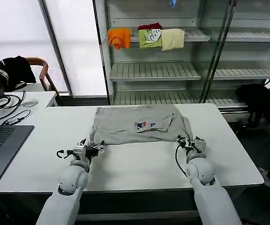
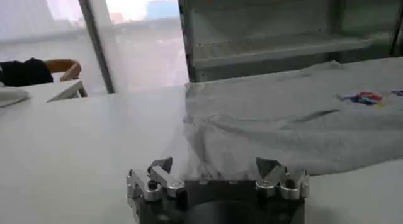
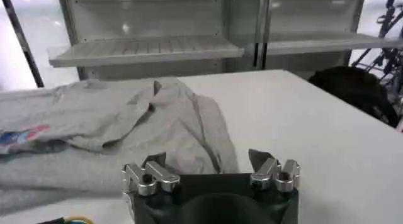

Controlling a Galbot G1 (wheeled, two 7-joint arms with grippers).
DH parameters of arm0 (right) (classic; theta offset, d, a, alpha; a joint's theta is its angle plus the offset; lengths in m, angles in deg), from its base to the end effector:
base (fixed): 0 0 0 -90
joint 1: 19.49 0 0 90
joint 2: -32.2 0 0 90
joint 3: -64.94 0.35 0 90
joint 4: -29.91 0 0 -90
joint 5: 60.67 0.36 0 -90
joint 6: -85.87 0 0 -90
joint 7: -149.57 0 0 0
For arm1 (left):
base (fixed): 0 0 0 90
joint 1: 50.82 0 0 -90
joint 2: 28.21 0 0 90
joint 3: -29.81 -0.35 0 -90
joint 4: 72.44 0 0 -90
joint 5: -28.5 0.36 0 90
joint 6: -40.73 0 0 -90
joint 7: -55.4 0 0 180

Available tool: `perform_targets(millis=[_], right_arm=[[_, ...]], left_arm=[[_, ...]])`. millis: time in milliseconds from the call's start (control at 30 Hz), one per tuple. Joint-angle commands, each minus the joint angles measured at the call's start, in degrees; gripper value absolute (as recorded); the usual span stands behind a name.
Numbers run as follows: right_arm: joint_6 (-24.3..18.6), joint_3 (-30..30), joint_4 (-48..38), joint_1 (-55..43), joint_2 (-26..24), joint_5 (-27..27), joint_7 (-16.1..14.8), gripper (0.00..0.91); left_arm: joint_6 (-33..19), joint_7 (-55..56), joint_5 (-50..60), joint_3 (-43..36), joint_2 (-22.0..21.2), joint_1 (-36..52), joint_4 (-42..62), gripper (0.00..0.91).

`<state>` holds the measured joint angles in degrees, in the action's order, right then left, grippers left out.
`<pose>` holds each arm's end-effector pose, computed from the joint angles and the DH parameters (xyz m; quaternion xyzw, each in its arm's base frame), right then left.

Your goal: Fold and organize the clothes.

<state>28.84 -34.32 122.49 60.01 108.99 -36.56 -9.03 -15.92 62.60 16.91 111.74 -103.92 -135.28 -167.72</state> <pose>0.4106 -0.0199 -0.2678 -0.0690 -0.9761 -0.0209 0.2052 0.3841 0.0294 -0.2837 -0.0063 -0.9764 -0.0585 0.2080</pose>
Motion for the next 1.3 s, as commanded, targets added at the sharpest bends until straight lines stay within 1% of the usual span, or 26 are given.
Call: perform_targets(millis=[33, 67, 100, 133, 167, 200, 233, 300, 367, 733, 900, 1067, 1200, 1300], right_arm=[[-0.1, 0.2, -1.9, -0.1, 0.1, 0.6, -0.2, 0.484], [-0.1, 0.3, -2.1, -0.1, 0.1, 0.6, -0.3, 0.403], [-0.2, 0.3, -2.3, -0.1, 0.2, 0.6, -0.4, 0.373], [-0.2, 0.3, -2.3, -0.1, 0.2, 0.7, -0.5, 0.121], [-0.2, 0.3, -2.5, 0.1, 0.2, 0.9, -0.7, 0.0], [-0.2, 0.3, -2.6, 0.3, 0.2, 0.9, -0.8, 0.0], [-0.4, 0.3, -2.7, 0.4, 0.2, 1.0, -0.9, 0.0], [-0.5, 0.3, -2.7, 0.8, 0.2, 1.4, -1.3, 0.0], [-0.5, 0.2, -2.3, 1.3, 0.0, 1.5, -1.6, 0.0], [0.1, 0.7, 2.3, 3.2, -2.0, 2.5, -1.2, 0.0], [0.1, 1.0, 4.1, 4.4, -2.6, 3.1, -0.9, 0.0], [0.2, 1.2, 9.8, 7.1, -3.8, 4.0, 0.3, 0.0], [0.2, 2.3, 15.5, 11.1, -4.4, 4.1, 2.3, 0.0], [0.2, 2.9, 19.5, 14.7, -4.7, 3.9, 3.0, 0.0]], left_arm=[[0.0, 0.0, -0.3, 0.0, 0.0, 0.3, 2.2, 0.725], [0.0, 0.1, -0.4, 0.0, 0.0, 0.3, 2.2, 0.655], [0.0, 0.1, -0.4, 0.0, 0.0, 0.3, 2.2, 0.605], [0.0, 0.1, -0.4, 0.0, 0.0, 0.3, 2.3, 0.443], [0.0, 0.1, -0.3, -0.1, 0.1, 0.3, 2.3, 0.191], [0.0, 0.0, -0.3, -0.1, 0.1, 0.3, 2.3, 0.091], [0.0, 0.0, -0.4, -0.1, 0.1, 0.3, 2.4, 0.04], [0.0, 0.0, -0.4, -0.1, 0.1, 0.1, 2.4, 0.02], [0.0, 0.0, -0.6, -0.2, 0.2, -0.1, 2.2, 0.02], [-0.1, -0.4, -1.4, 0.4, 1.1, -0.8, 1.5, 0.02], [-0.2, -0.4, -1.5, 0.5, 1.4, -2.2, -0.6, 0.02], [-0.1, -0.1, -1.4, 0.4, 2.6, -5.4, -6.1, 0.02], [-0.1, 0.4, -1.4, 0.5, 3.0, -9.3, -12.6, 0.02], [-0.1, 0.7, -1.4, 0.8, 3.3, -13.5, -17.5, 0.02]])
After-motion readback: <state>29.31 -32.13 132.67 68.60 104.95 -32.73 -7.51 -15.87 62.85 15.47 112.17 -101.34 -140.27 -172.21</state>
